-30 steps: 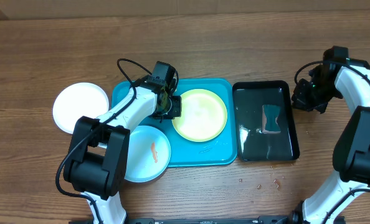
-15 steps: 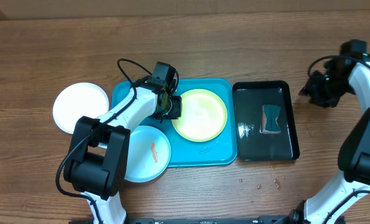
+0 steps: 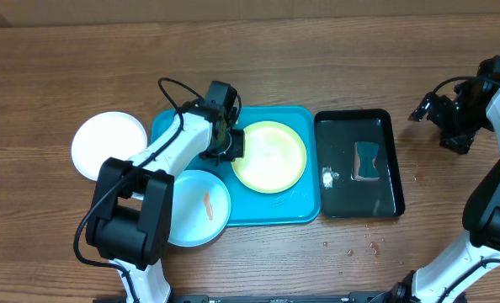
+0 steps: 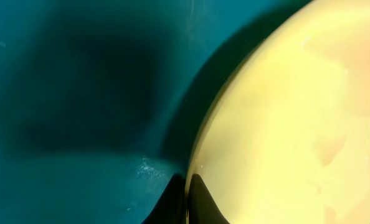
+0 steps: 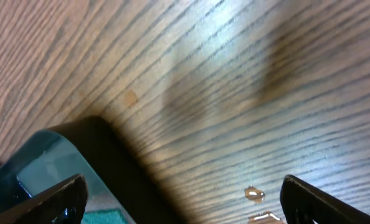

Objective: Clean dirty plates on tray and stack at the side

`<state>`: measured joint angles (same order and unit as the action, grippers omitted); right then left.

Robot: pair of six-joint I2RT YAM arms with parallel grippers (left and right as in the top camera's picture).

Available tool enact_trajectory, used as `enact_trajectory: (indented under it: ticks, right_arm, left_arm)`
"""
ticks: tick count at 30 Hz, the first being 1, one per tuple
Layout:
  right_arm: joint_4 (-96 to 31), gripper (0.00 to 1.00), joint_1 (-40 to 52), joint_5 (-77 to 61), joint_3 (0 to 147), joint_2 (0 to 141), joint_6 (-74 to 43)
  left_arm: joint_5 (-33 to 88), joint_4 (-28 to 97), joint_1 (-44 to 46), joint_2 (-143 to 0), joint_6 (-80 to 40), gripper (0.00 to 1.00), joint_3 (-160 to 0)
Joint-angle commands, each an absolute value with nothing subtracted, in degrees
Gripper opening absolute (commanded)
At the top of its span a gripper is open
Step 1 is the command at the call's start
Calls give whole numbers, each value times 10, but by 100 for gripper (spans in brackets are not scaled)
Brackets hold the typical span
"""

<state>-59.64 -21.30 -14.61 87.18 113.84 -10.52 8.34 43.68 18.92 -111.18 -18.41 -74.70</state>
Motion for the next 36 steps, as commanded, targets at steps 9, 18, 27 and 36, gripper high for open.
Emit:
enact_trajectory:
  ticks: [9, 18, 27, 36]
  right_arm:
    - [-581, 100, -212, -144, 884, 1127, -105]
    - [-581, 100, -212, -144, 884, 1127, -105]
    - [-581, 100, -212, -144, 884, 1127, -105]
    - [-581, 100, -212, -144, 884, 1127, -105]
  left_arm:
    - [71, 561, 150, -1111, -152, 4, -935]
    - [56, 576, 181, -1111, -160, 4, -1004]
    - [-35, 520, 279, -1111, -190, 4, -1004]
    - [-213, 494, 389, -1111, -184, 4, -1028]
